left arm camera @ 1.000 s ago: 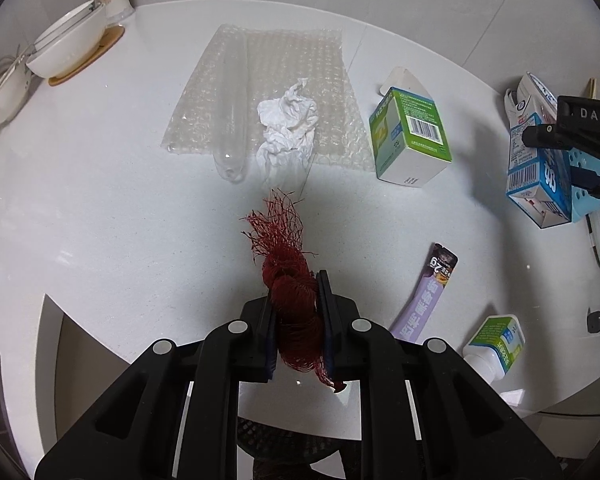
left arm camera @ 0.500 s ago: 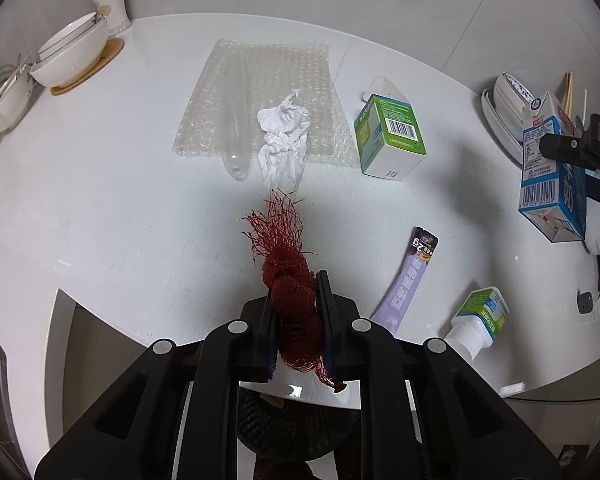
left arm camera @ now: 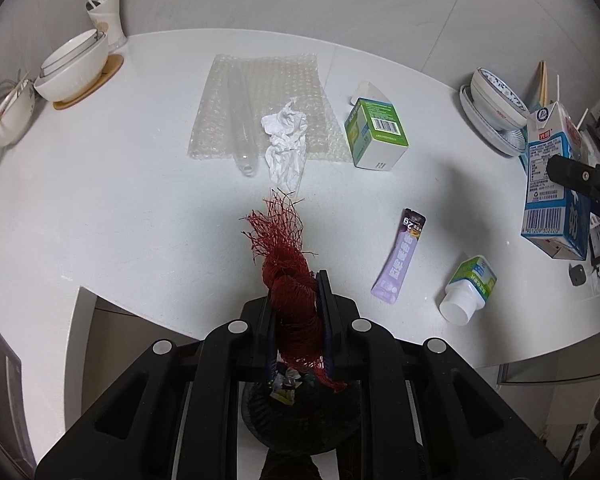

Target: Collect trash

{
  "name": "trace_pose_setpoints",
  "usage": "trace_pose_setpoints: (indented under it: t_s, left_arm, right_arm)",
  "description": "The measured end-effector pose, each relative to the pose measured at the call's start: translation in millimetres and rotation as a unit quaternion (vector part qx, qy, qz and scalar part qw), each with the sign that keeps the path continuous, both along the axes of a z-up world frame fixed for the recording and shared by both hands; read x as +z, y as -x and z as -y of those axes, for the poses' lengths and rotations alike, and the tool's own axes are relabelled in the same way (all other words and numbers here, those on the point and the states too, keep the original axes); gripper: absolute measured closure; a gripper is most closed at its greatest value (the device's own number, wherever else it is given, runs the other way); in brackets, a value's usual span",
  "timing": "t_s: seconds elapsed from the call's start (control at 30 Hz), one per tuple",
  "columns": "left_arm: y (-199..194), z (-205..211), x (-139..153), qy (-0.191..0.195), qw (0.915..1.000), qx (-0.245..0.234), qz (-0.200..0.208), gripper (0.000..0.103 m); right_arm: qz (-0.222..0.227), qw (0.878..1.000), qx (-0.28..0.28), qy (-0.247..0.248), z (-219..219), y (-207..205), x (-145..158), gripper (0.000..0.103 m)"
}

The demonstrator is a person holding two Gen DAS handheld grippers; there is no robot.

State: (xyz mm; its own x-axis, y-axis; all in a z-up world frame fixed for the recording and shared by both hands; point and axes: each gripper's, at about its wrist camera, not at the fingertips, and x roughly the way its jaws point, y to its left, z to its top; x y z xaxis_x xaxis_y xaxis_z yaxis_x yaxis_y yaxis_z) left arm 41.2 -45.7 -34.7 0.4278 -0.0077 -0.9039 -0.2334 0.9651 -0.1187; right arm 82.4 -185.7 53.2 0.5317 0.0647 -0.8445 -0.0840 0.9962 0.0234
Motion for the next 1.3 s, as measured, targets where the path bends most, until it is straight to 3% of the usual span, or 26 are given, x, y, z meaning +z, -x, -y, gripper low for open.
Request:
trace_pose_setpoints:
  t_s: [0.33, 0.73, 1.3]
  left_arm:
    - [36, -2, 11, 0.006, 0.9998, -0.018, 0.01, 0.087]
    - [91, 1, 0, 0.019, 0.9992, -0.035, 0.007, 0.087]
    - [149, 3, -42, 0.034, 0.9982, -0.035, -0.033, 0.087]
  right_arm:
    - [0.021, 1.0, 0.007, 0.003, -5, 57, 0, 0.039]
    - [0.027, 0.999, 0.017, -0.013, -9, 123, -10, 0.039]
    - [-0.022, 0.997, 0.07, -0.007, -22, 186, -68, 0.039]
